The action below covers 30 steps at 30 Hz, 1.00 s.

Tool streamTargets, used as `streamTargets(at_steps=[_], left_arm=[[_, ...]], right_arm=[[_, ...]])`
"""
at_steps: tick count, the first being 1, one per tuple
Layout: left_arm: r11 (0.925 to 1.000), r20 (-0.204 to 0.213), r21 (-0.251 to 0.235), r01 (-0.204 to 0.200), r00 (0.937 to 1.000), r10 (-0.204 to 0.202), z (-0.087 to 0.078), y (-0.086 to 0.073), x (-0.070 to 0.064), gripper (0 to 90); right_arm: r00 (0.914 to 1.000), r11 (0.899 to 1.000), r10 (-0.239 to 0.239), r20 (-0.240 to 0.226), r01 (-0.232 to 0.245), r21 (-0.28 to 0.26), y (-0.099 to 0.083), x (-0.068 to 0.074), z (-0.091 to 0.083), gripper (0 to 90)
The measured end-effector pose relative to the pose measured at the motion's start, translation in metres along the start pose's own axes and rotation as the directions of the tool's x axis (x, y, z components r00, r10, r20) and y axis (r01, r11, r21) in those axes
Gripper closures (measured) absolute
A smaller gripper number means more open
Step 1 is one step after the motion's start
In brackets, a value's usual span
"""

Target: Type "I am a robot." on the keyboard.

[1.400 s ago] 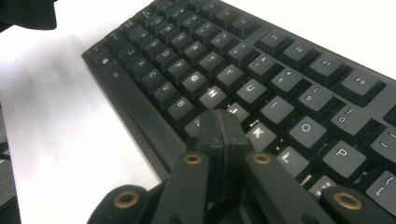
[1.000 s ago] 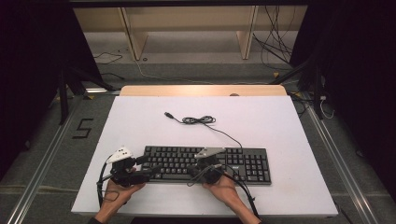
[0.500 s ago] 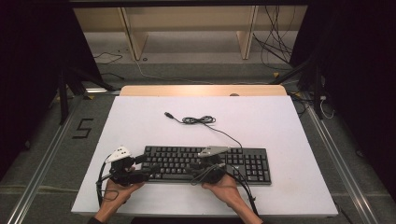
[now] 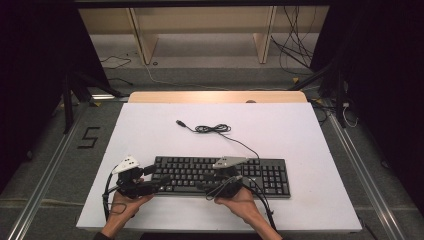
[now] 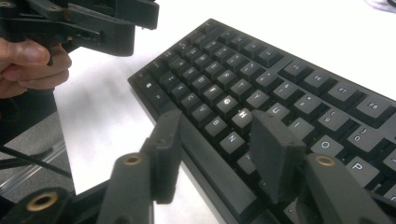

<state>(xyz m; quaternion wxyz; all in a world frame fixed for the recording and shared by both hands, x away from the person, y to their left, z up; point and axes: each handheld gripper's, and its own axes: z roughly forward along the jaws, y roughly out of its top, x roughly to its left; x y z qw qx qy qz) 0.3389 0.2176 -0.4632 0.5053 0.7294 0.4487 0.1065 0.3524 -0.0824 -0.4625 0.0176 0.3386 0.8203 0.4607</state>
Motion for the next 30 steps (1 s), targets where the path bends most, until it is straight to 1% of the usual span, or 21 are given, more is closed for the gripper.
streamTargets(at_steps=[5,13,17,30], left_arm=[[1.0,-0.001,-0.002,0.003,1.0,-0.003,0.0,0.0,0.001,25.2],[1.0,-0.007,-0.003,0.002,1.0,-0.002,0.0,0.0,0.002,25.3],[1.0,-0.009,-0.004,0.002,1.0,-0.002,0.0,0.0,0.003,25.3],[1.0,-0.013,-0.005,0.004,0.9999,-0.005,-0.001,0.0,0.004,25.3]], right_arm=[[1.0,1.0,-0.009,-0.004,0.009,-0.001,0.0,0.002,0.0,63.5],[0.9997,1.0,-0.022,0.003,0.022,0.01,-0.002,0.007,0.001,82.6],[0.9996,0.999,-0.029,0.006,0.029,0.021,-0.003,0.008,0.003,89.5],[0.999,0.997,-0.04,0.018,0.039,0.063,-0.008,0.009,0.015,90.0]])
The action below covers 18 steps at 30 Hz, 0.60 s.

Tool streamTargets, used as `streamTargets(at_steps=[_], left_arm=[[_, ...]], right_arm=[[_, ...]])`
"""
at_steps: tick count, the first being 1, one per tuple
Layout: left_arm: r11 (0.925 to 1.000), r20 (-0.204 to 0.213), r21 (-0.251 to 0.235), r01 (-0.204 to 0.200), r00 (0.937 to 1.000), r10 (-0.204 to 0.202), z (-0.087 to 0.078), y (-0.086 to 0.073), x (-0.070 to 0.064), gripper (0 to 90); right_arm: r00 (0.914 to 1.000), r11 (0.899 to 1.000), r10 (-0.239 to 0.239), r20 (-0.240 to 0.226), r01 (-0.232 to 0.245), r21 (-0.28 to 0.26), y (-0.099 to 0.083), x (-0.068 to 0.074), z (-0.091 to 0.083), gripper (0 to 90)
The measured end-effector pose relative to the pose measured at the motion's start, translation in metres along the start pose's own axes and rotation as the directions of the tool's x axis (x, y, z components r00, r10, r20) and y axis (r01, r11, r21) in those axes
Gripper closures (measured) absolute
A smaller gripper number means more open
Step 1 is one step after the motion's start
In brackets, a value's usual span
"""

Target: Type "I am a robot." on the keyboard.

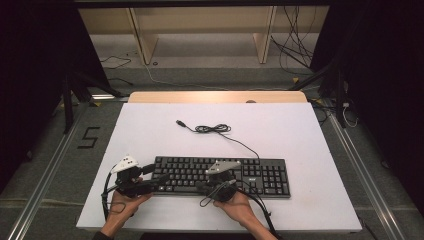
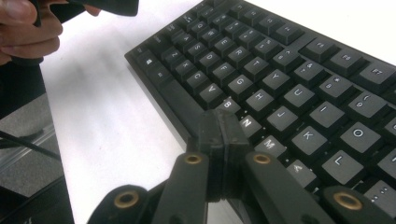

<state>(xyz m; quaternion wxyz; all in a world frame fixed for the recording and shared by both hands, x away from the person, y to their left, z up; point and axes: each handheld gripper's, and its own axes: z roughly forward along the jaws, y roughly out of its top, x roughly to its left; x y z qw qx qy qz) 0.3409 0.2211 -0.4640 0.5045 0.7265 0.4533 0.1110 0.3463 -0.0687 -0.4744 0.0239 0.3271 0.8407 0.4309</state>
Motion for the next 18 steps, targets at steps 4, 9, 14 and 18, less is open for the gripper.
streamTargets(at_steps=[4,9,14,18], left_arm=[[1.0,-0.001,0.001,0.0,1.0,0.0,0.0001,0.0,0.0001,25.3],[1.0,-0.002,0.0,-0.001,1.0,0.001,0.0,0.0,0.0004,25.3],[1.0,-0.002,0.001,0.0,1.0,0.0,0.0001,0.0001,0.0003,25.4],[1.0,-0.003,-0.002,0.001,1.0,-0.001,0.0001,0.0002,0.0003,25.3]], right_arm=[[1.0,1.0,-0.004,0.005,0.004,0.008,-0.0009,0.0004,0.0024,90.0],[0.9999,1.0,-0.008,0.009,0.008,0.018,-0.0017,0.0004,0.0052,90.0],[0.9998,1.0,-0.009,0.015,0.008,0.028,-0.0025,0.0,0.0072,90.0],[0.9997,0.999,-0.014,0.022,0.013,0.04,-0.0038,-0.0001,0.0098,90.0]])
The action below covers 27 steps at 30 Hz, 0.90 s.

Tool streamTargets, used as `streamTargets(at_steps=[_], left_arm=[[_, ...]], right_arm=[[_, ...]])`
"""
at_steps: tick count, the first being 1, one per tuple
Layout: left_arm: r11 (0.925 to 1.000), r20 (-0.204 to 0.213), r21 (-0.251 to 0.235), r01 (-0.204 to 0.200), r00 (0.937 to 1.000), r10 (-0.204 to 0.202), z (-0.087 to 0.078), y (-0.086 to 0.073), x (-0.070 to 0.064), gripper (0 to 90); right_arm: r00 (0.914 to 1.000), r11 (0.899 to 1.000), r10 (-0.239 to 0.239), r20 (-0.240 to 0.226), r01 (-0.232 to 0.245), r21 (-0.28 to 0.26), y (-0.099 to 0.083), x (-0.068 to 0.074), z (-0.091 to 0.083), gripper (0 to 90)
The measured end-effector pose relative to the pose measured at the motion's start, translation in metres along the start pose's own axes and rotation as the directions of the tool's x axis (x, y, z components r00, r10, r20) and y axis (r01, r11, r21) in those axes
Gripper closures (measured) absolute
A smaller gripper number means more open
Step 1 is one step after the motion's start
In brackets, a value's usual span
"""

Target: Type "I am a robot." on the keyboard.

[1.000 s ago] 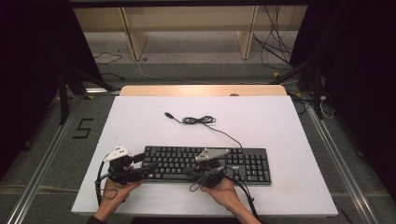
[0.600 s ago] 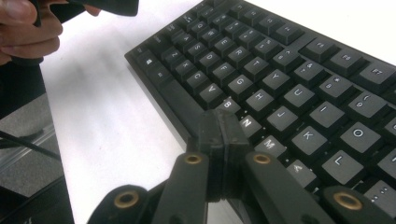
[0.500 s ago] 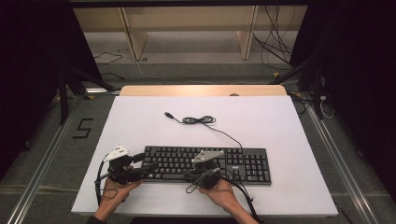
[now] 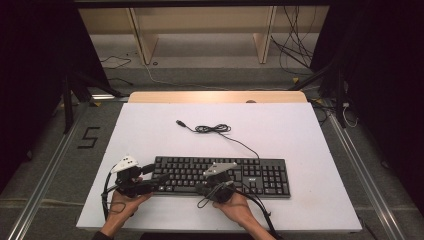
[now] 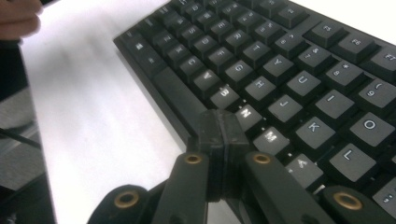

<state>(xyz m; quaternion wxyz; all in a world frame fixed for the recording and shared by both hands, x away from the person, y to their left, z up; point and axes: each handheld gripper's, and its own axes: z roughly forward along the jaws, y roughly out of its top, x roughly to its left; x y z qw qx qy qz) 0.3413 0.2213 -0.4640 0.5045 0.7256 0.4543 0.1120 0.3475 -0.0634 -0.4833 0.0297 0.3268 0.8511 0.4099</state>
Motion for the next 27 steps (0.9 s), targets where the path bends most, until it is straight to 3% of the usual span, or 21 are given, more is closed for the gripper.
streamTargets(at_steps=[9,15,20,27], left_arm=[[1.0,-0.006,0.002,0.007,1.0,-0.007,0.001,0.0,0.002,25.8],[0.9998,-0.009,0.015,0.009,0.9999,-0.009,0.005,-0.001,0.004,26.5],[0.9997,-0.006,0.017,0.017,0.9998,-0.017,0.007,-0.001,0.006,29.3],[0.9992,-0.015,0.034,0.02,0.9997,-0.019,0.01,-0.001,0.008,39.7]], right_arm=[[0.9999,1.0,-0.01,0.014,0.01,-0.003,-0.002,0.0,0.002,90.0],[0.9997,1.0,0.023,0.006,-0.022,-0.015,-0.001,-0.002,-0.002,90.0],[0.9988,0.997,0.043,-0.024,-0.044,-0.068,0.001,-0.004,-0.013,82.4],[0.9973,0.995,0.063,-0.038,-0.066,-0.079,0.0,-0.007,-0.021,65.3]])
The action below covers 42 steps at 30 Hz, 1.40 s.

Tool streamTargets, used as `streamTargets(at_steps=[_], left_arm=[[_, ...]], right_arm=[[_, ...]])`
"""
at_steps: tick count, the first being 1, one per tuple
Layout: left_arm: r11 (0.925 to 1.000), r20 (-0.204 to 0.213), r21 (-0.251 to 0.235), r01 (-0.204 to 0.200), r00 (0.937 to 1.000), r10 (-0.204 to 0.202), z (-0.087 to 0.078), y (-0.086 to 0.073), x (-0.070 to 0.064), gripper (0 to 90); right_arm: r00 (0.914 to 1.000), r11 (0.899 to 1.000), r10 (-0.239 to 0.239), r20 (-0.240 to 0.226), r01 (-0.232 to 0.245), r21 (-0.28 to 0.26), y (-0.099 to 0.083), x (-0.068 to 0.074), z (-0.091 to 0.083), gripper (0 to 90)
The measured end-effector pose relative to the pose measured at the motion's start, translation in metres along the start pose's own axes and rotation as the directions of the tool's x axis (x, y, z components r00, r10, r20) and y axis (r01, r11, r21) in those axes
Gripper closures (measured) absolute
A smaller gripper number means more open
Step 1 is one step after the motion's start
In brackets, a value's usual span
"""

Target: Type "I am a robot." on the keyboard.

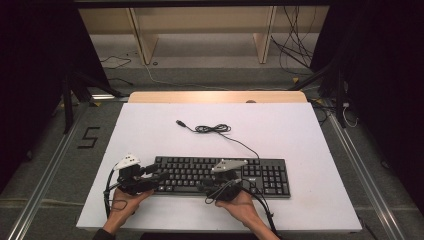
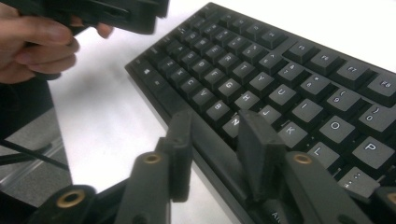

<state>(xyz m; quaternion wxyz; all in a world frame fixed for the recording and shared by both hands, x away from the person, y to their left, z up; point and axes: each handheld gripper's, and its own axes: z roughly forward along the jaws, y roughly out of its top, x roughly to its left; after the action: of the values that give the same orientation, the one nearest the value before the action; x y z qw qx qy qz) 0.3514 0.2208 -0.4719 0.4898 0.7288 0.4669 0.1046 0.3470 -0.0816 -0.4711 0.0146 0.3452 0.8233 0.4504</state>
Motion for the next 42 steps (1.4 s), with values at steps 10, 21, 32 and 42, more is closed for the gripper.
streamTargets(at_steps=[10,21,32,42], left_arm=[[0.998,-0.022,0.057,-0.029,0.9993,0.03,0.01,-0.001,0.003,68.6],[0.9919,-0.031,0.107,-0.067,0.997,0.071,0.017,-0.002,0.0,88.8],[0.9884,-0.035,0.137,-0.067,0.9968,0.072,0.02,-0.002,0.0,88.9],[0.9881,-0.034,0.14,-0.063,0.9971,0.069,0.021,-0.003,0.001,89.0]], right_arm=[[1.0,0.999,0.008,0.0,-0.008,-0.037,0.002,-0.003,-0.014,50.3],[1.0,0.998,0.001,0.006,-0.001,-0.062,0.0,-0.003,-0.024,42.3],[0.9999,0.998,0.002,0.013,-0.002,-0.069,-0.004,-0.003,-0.03,40.8],[0.9999,0.998,0.003,0.015,-0.002,-0.068,-0.005,-0.003,-0.032,39.8]])
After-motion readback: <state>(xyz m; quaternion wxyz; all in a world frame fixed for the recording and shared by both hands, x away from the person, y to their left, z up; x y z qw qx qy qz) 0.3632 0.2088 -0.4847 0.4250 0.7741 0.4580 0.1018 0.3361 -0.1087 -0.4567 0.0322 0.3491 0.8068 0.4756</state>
